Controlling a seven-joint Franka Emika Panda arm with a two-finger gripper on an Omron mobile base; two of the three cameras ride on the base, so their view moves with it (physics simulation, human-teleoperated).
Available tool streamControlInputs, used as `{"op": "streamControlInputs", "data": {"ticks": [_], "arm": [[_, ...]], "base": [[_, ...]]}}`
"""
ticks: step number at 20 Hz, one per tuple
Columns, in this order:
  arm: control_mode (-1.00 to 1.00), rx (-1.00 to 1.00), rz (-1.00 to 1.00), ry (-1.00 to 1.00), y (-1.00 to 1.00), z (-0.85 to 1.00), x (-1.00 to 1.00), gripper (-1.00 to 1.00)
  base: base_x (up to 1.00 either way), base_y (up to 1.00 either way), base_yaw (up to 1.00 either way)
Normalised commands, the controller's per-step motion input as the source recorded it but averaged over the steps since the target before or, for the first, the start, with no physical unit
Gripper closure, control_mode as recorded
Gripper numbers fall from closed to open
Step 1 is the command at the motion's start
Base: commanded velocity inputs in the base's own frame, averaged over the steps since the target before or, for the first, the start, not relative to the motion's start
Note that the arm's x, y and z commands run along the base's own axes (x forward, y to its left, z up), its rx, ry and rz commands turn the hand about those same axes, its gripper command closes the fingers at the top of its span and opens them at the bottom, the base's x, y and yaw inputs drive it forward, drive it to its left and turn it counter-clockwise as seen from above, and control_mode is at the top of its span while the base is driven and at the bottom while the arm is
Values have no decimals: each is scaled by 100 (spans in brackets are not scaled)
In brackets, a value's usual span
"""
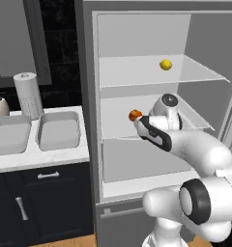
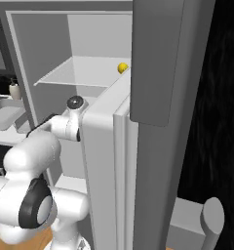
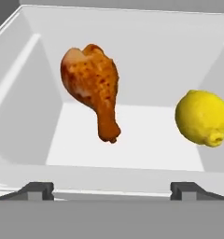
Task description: Place one lemon and one chicken drumstick in each tupperware on the nearby counter, to pack two identical lunches.
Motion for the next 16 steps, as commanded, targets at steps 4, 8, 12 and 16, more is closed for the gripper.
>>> {"op": "streamControlInputs", "data": {"ticks": [4,8,12,16], "arm": [[-100,0,8,8,0,-6,46,-100],[-100,0,8,3,0,-31,31,-100],[-100,0,7,0,2,-47,32,-100],[-100,0,3,0,1,-23,45,-100]], "base": [[0,0,0],[0,0,0],[0,0,0],[0,0,0]]}}
